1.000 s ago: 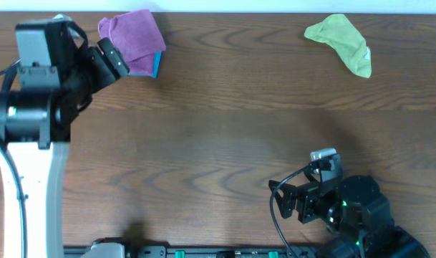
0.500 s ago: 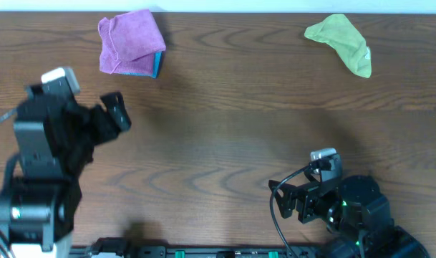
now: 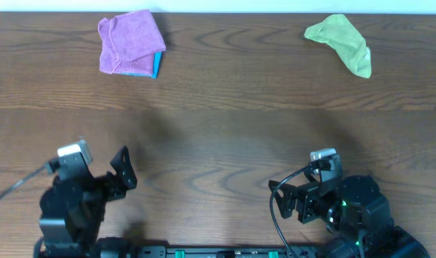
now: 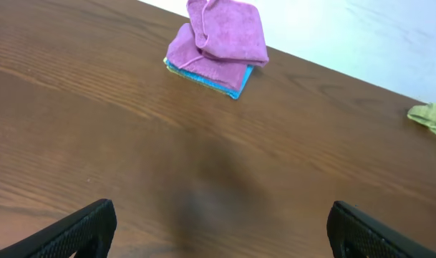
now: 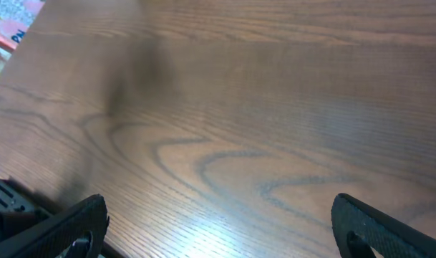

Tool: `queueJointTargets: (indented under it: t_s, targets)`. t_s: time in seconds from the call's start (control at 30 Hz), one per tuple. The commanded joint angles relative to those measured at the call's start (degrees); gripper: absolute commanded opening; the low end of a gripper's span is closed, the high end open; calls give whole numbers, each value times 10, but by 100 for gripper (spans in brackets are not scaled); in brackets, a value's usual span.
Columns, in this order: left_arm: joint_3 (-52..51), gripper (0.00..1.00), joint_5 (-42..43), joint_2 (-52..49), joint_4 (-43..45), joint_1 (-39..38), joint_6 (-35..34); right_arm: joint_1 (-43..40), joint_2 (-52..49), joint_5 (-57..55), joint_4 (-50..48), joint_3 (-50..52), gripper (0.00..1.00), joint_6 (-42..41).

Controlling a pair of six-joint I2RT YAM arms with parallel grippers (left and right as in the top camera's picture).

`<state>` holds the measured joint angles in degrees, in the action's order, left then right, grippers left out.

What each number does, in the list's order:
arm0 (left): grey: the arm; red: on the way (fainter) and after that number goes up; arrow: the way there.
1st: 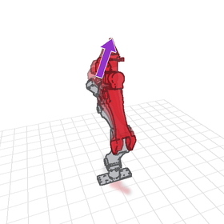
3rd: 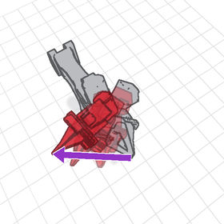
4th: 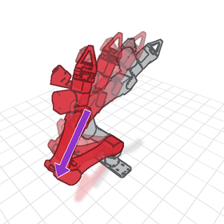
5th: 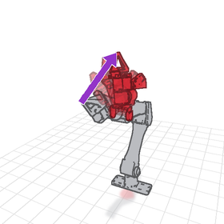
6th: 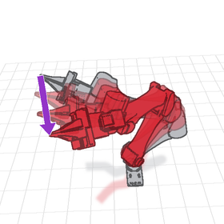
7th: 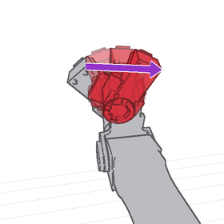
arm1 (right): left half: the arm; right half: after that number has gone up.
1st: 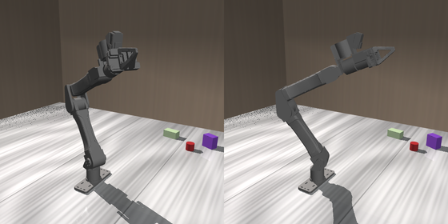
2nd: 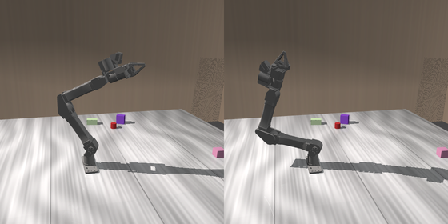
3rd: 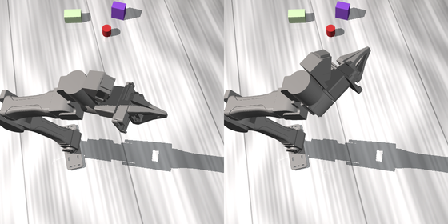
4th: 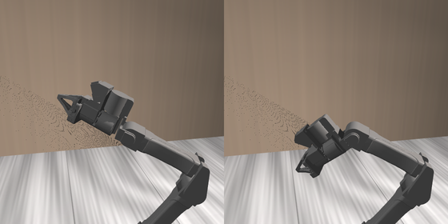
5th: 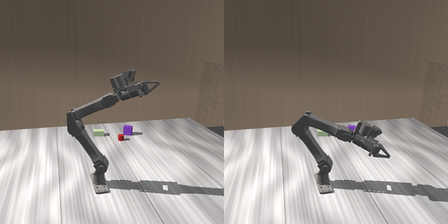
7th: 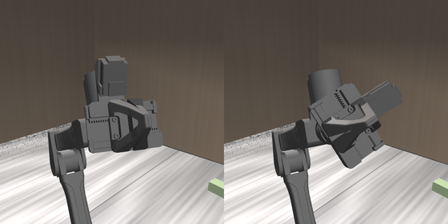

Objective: Fold the cloth

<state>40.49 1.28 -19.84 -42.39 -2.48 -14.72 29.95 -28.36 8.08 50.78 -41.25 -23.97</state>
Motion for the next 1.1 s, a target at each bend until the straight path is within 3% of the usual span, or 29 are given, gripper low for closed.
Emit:
queueJointTargets:
  t_s: [0.0,0.23,0.47,1.07]
  targets:
    - [-39,95,-4,50,5,-1,33,-3,3,-1,0,2,99,-9]
    - [-128,95,-17,111,29,-1,85,-3,3,-1,0,2,99,-9]
    - [-197,95,-66,158,33,0,88,-3,3,-1,0,2,99,-9]
    - [-262,95,-61,196,15,3,158,-3,3,-1,0,2,99,-9]
